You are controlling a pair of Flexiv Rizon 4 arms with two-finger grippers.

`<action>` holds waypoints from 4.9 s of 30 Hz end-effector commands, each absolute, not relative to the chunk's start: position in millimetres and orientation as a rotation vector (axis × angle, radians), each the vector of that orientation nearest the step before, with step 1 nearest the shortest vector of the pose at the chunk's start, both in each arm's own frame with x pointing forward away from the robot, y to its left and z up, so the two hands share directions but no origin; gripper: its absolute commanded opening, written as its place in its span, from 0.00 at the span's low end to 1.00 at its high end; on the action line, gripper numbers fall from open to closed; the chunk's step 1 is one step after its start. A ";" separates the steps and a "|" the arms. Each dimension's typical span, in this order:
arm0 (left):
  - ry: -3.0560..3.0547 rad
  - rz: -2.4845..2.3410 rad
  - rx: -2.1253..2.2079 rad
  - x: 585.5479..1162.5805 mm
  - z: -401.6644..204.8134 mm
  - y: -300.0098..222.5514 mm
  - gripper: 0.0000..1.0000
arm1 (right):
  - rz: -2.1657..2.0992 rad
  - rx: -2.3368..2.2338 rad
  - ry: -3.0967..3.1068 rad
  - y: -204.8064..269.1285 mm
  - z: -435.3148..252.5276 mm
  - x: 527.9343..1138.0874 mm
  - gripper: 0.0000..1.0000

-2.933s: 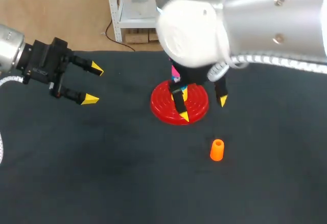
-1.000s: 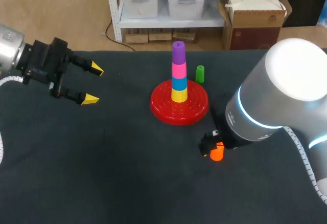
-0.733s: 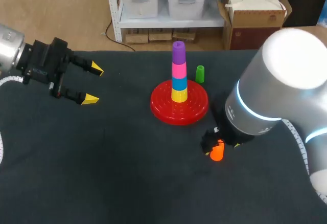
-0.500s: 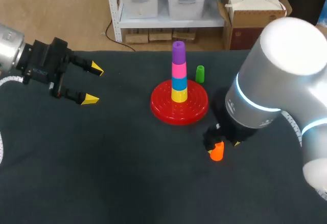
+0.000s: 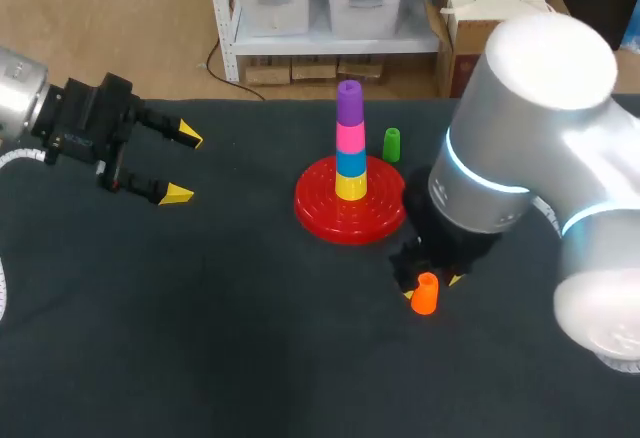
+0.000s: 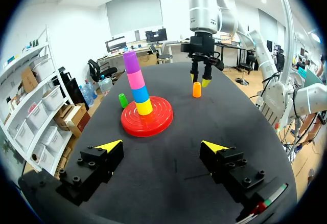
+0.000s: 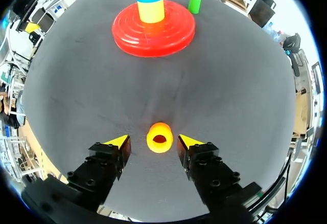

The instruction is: Pick up and stack the cylinders on the red base in this order: pink,purple,orange,green

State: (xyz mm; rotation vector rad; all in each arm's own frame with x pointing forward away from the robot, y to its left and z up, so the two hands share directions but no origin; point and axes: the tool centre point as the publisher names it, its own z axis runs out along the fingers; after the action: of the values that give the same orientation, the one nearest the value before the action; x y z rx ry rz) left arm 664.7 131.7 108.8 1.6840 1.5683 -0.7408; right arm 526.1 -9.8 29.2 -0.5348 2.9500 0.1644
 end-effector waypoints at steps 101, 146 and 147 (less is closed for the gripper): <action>1.569 -0.736 1.682 663.3 108.7 131.8 1.00 | 0.153 -1.879 2.545 63.4 238.4 737.3 0.00; 1.569 -0.736 1.682 663.3 108.7 131.8 1.00 | 0.318 -1.367 2.499 25.4 244.4 729.5 1.00; 1.569 -0.736 1.682 663.3 108.7 131.8 1.00 | 0.300 -1.323 2.515 19.2 243.0 732.0 1.00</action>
State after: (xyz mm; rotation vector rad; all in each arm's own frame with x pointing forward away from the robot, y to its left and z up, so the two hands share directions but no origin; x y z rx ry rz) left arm 664.7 131.7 108.8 1.6840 1.5683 -0.7407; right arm 756.4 49.4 253.9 -1.5240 2.6621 0.2580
